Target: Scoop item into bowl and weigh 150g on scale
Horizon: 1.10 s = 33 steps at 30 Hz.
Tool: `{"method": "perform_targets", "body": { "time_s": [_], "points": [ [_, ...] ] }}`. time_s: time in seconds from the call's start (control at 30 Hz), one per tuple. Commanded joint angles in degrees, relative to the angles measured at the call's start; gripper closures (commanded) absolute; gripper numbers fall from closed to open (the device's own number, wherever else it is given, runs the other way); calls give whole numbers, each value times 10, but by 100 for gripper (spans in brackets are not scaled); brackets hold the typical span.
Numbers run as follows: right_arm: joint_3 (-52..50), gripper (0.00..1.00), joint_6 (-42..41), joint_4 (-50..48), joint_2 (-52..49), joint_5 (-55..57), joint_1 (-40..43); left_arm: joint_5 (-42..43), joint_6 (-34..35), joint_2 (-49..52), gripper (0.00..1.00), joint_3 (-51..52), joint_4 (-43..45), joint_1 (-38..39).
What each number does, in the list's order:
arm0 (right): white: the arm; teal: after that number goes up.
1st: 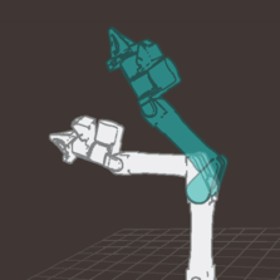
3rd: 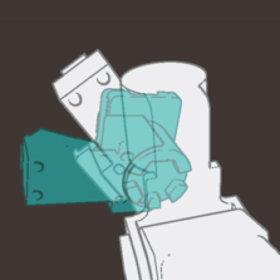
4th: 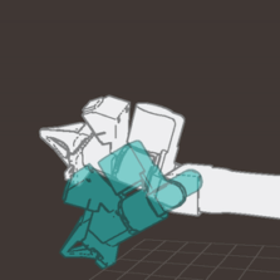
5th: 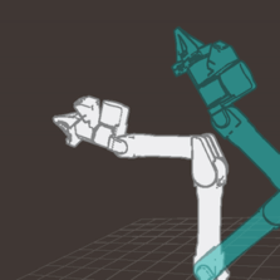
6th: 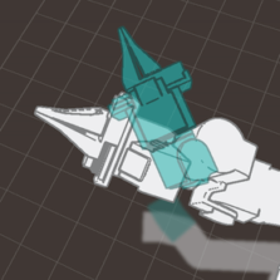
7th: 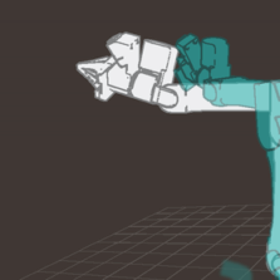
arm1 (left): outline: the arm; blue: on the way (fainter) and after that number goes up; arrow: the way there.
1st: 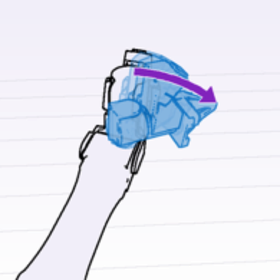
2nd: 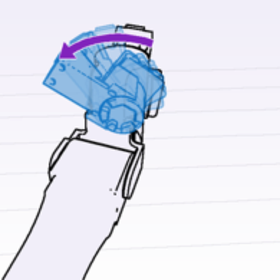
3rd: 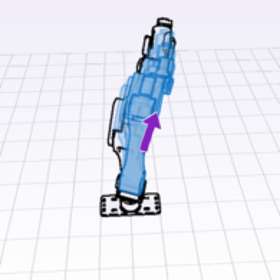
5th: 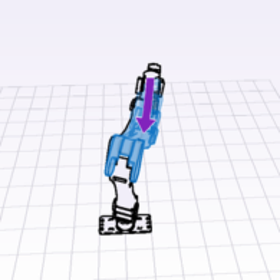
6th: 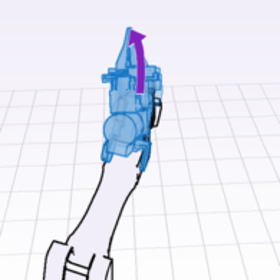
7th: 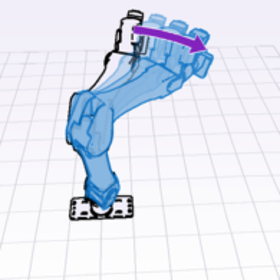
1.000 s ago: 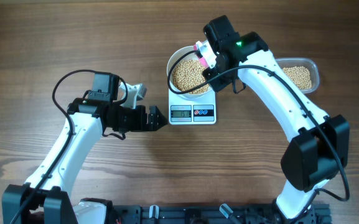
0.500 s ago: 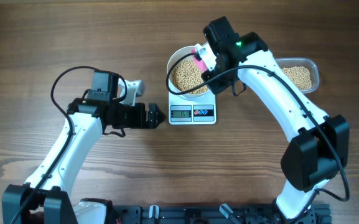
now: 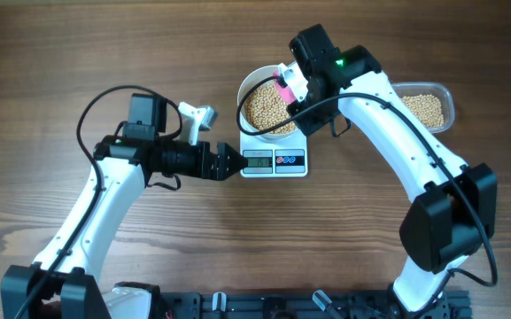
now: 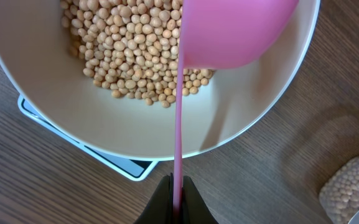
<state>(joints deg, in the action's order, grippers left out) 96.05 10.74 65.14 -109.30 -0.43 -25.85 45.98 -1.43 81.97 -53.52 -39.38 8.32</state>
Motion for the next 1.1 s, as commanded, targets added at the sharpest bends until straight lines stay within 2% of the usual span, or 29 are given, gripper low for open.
{"method": "perform_targets", "body": {
  "time_s": [0.0,0.1,0.43,1.07],
  "points": [
    [-2,96,-4,-2,-10,-10,-4,7,-12,2,0,-16,2,2],
    [-2,96,-4,-7,-10,-10,-4,-7,-12,2,0,-16,1,2],
    [-4,96,-4,-11,-11,-10,-5,-125,-12,2,0,-16,1,2],
    [-28,96,-19,-46,-11,-9,-5,-129,-12,2,0,-16,1,2]
  ]
}}
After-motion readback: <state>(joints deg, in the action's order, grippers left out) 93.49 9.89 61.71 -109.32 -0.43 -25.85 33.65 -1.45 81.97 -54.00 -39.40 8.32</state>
